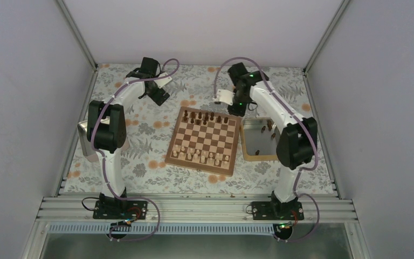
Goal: Set up the chess pieces on the board
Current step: Place the chess piece on the chessboard.
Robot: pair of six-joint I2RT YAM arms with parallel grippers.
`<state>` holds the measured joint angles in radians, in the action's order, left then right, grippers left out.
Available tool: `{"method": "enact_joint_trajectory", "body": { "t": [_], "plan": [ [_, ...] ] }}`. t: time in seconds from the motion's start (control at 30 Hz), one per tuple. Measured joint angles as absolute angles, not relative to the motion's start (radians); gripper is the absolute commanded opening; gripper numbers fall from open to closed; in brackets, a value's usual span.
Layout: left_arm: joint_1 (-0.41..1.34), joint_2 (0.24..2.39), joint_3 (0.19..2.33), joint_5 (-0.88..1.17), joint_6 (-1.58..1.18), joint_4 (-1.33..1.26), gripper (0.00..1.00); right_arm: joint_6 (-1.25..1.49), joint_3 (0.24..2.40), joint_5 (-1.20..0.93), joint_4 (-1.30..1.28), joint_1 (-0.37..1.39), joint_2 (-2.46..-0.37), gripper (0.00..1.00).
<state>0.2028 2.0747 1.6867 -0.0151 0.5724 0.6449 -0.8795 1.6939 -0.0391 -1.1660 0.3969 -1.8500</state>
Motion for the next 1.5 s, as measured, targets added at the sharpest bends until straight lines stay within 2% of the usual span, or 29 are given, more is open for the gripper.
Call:
{"method": "enact_joint_trajectory", "body": {
  "t": [0.23,0.6,1.5],
  "plan": [
    [0.205,2.075,1.687,-0.015,0.572,0.645,1.0,-0.924,1.816,-0.081,-1.176,0.503,-1.997,0.13],
    [0.215,2.075,1.687,-0.015,0.572,0.645,1.0,-0.966,1.885,-0.125,-1.173,0.549,-2.182,0.13],
    [0.226,2.074,1.687,-0.015,0.572,0.645,1.0,-0.976,1.955,-0.118,-1.19,0.57,-2.253,0.13]
  ]
}}
